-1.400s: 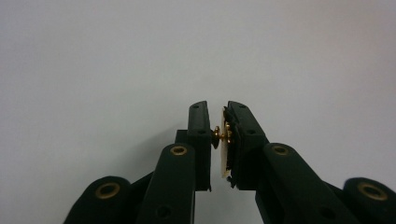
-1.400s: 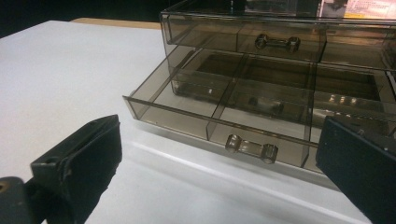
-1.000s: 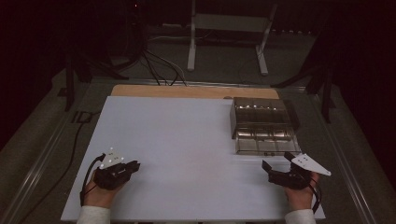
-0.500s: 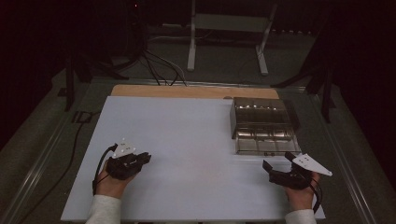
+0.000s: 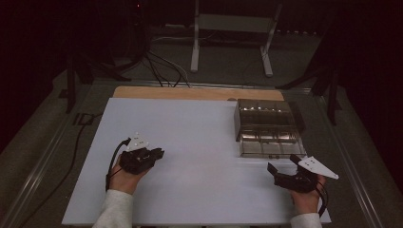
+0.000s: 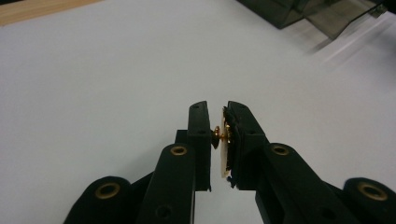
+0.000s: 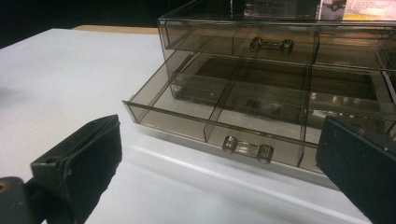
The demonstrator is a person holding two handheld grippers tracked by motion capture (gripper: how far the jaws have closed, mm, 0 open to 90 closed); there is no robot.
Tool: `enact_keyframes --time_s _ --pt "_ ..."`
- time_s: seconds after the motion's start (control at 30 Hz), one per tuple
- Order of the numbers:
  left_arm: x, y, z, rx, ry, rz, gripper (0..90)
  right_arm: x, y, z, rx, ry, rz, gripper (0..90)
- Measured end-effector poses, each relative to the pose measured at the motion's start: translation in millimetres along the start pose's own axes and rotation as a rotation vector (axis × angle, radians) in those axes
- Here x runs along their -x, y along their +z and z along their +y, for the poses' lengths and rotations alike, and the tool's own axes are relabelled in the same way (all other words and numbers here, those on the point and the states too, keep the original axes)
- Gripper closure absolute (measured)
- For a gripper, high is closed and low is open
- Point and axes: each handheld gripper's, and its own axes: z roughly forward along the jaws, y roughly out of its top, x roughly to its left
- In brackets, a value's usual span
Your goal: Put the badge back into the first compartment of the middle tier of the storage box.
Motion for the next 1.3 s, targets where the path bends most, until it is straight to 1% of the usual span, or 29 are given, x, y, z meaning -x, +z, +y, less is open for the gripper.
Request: enact_keyframes --time_s 0.17,0.43,0.63,0.77,0.93,1.03,1.3 --pt "3.4 9.2 9.9 0.004 0.01 -0.012 82.1 0.8 -0.5 0.0 0.002 0.004 0.0 0.7" --pt "7.1 23.4 27.1 0.011 0.038 -0.027 82.1 1.6 -0.8 0.3 0.008 0.009 0.004 0.7" --pt "9.7 30.3 37.5 0.034 0.039 -0.043 82.1 2.1 -0.5 0.0 0.008 0.011 0.004 0.7" --pt "13.0 35.6 44.7 0.037 0.052 -0.053 82.1 2.2 -0.4 -0.1 0.008 0.012 0.005 0.7" --pt "15.4 40.9 52.0 0.045 0.053 -0.069 82.1 2.5 -0.2 -0.4 0.008 0.014 0.006 0.7" --pt "18.7 45.6 59.5 0.044 0.068 -0.076 82.1 2.5 0.0 -0.4 0.007 0.015 0.007 0.7" --pt "26.0 54.2 71.0 0.049 0.083 -0.095 82.1 2.4 0.1 -0.4 0.007 0.017 0.007 0.7"
